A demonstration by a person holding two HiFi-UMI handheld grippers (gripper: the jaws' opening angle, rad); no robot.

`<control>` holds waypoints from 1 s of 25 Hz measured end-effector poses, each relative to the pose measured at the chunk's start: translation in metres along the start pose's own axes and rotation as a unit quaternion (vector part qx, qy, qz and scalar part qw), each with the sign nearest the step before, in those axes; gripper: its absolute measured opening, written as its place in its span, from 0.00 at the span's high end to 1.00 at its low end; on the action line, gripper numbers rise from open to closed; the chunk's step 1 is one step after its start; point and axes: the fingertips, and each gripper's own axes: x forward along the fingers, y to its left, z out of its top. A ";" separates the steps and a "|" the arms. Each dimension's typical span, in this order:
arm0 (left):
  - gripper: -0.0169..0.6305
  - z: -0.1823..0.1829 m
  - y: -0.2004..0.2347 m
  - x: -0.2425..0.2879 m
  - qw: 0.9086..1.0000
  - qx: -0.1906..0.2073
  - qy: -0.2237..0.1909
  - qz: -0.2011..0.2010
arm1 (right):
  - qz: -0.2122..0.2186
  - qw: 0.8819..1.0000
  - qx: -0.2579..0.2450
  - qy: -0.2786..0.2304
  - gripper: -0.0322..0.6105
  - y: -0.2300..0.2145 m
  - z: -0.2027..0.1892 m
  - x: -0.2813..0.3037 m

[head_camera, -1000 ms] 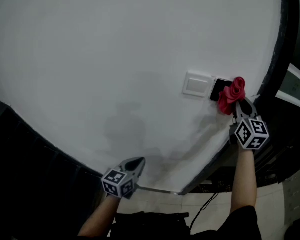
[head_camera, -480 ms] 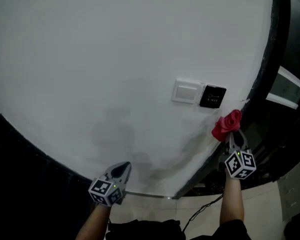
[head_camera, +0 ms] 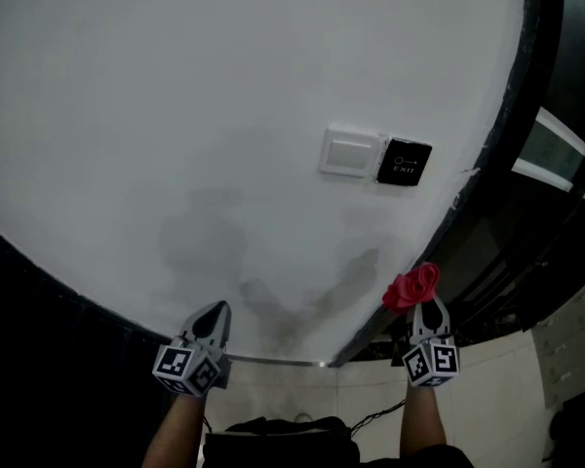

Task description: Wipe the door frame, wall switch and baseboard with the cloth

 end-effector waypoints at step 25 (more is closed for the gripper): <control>0.97 -0.098 0.101 -0.144 0.994 -0.007 0.095 0.047 | 0.198 0.954 0.019 0.222 0.85 0.236 -0.230 -0.031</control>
